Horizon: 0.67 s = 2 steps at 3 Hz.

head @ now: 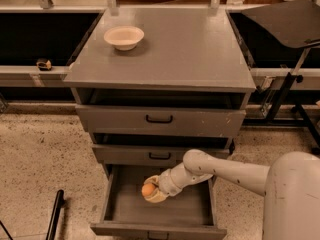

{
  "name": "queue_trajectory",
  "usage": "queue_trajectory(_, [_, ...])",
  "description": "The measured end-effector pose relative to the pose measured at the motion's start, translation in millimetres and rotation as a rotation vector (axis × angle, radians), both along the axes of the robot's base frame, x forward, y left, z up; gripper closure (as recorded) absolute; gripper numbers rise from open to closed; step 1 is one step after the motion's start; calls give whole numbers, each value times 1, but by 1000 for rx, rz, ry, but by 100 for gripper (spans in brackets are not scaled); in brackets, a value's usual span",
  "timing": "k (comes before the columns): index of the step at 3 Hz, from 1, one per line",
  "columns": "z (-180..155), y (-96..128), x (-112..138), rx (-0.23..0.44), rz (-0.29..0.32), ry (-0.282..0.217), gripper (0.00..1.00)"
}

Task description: Place orange into bottom drawer

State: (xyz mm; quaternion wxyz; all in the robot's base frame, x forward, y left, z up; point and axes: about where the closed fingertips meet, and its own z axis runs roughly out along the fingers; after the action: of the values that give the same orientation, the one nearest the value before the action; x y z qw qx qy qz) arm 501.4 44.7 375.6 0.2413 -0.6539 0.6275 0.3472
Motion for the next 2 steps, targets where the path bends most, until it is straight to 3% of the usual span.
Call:
queue_trajectory(1, [-50, -23, 7, 25, -69, 26, 100])
queue_trajectory(2, [-51, -23, 7, 25, -69, 27, 100])
